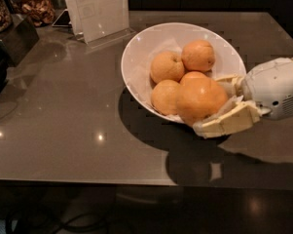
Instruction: Pick orange from white bowl
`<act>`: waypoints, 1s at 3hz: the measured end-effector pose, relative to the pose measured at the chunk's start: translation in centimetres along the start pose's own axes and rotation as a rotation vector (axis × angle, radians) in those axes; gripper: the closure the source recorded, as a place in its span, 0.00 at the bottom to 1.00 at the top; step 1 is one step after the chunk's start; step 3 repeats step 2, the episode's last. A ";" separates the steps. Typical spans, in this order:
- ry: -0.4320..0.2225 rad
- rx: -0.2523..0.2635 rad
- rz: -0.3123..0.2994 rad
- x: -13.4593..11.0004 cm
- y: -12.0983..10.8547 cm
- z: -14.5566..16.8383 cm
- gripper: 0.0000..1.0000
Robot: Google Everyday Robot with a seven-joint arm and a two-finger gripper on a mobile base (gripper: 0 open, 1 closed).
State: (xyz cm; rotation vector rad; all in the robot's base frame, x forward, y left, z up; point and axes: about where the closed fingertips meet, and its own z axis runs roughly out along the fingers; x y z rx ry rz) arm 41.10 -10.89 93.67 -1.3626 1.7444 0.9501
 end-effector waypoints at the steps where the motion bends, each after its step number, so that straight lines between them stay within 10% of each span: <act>1: -0.019 -0.065 0.021 -0.4 2.5 1.6 1.00; 3: -0.019 -0.065 0.021 -0.4 2.5 1.6 1.00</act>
Offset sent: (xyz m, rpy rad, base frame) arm -0.0303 0.0230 0.0000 0.0539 0.0652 0.0599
